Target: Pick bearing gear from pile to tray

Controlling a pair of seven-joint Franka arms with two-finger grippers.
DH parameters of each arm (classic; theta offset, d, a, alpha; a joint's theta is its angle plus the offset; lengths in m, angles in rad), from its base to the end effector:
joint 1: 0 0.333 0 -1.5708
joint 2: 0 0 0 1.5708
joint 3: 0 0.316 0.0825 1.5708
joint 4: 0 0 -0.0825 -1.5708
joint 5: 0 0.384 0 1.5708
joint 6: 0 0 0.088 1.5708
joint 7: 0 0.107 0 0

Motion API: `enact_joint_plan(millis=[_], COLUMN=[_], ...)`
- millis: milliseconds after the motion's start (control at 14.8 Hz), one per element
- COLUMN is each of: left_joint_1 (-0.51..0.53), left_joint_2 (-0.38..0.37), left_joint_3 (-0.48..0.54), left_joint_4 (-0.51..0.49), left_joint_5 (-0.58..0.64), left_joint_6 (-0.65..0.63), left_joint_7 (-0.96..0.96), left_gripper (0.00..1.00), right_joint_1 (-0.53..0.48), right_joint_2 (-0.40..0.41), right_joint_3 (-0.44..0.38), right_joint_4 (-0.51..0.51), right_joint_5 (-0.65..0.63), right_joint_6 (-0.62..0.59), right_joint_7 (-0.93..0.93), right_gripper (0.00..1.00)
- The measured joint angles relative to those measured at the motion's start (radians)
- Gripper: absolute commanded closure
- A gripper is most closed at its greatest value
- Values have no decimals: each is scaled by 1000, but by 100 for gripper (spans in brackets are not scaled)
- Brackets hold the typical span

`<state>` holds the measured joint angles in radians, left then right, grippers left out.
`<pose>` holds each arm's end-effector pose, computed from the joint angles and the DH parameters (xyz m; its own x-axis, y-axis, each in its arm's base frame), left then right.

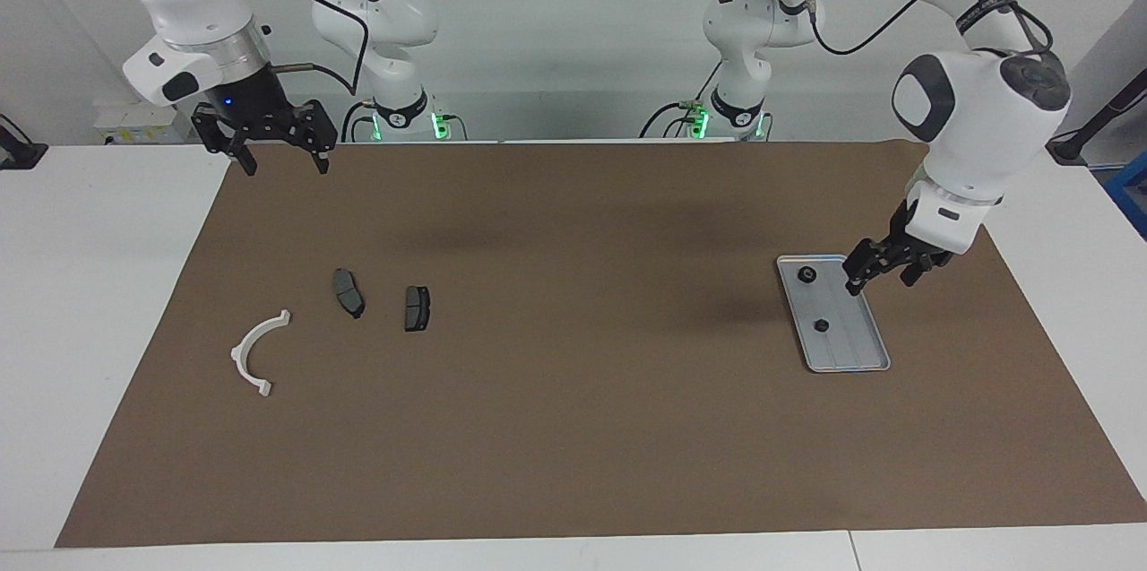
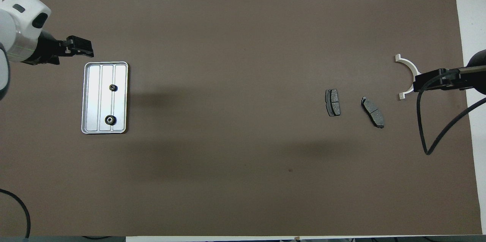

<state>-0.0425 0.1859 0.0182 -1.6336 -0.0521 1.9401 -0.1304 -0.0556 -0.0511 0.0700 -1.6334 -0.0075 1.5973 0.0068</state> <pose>0.6319 -0.0197 0.5182 0.9859 0.1239 0.1128 0.1174 -0.9911 0.0623 0.5407 0.0080 0.6251 0.9999 0.0078 0.0149 0.0076 -0.9999 0.0110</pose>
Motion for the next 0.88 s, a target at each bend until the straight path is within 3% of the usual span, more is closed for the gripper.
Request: enact_joint_plan(millis=[270,540,878], left_joint_1=[34,137,163], left_joint_2=[-124,-275,-318], left_joint_3=[18,30,22], left_joint_4=[21,17,-19], left_joint_5=[1,2,1], left_joint_6=[-107,-251,-262], left_joint_7=[80,175,175], left_gripper=[0,0,0], right_joint_1=[0,0,0], right_joint_2=[-1,-5,-5], right_joint_3=[0,0,0], right_joint_4=[1,3,3], right_joint_5=[0,0,0], right_joint_6=[0,0,1], right_joint_7=[0,0,0], right_gripper=[0,0,0])
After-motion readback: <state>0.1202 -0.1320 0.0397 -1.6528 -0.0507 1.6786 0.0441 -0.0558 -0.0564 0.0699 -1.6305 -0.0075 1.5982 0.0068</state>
